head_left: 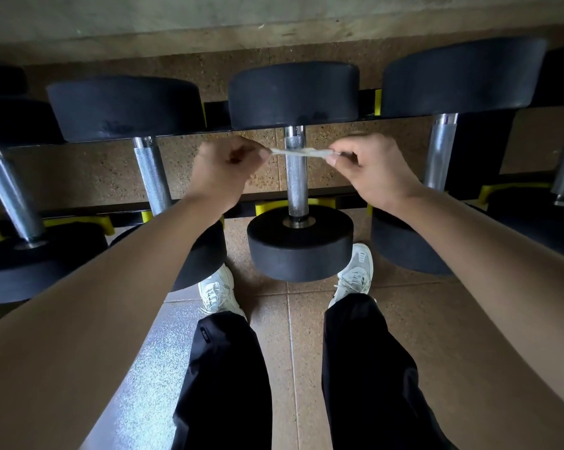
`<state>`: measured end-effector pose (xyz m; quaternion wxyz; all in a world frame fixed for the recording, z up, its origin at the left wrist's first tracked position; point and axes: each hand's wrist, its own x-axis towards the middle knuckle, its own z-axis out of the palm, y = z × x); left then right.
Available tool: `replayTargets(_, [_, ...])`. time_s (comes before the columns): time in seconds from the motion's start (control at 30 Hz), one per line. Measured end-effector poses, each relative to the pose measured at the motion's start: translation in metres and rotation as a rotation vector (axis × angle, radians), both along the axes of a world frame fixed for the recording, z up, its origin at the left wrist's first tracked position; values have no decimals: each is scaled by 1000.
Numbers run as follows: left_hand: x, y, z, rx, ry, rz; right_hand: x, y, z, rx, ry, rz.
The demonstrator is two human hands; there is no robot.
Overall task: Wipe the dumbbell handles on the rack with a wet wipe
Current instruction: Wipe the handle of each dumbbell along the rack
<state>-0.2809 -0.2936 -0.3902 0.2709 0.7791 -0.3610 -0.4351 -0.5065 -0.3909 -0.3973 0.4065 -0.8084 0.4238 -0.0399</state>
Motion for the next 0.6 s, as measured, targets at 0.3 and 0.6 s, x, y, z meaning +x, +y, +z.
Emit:
replayTargets(0.3, [-43, -25, -19, 66, 435, 671, 39, 14, -29, -160, 13, -516])
replayTargets(0.6, [-38, -24, -31, -14, 285, 739, 53, 19, -37, -42, -120, -546])
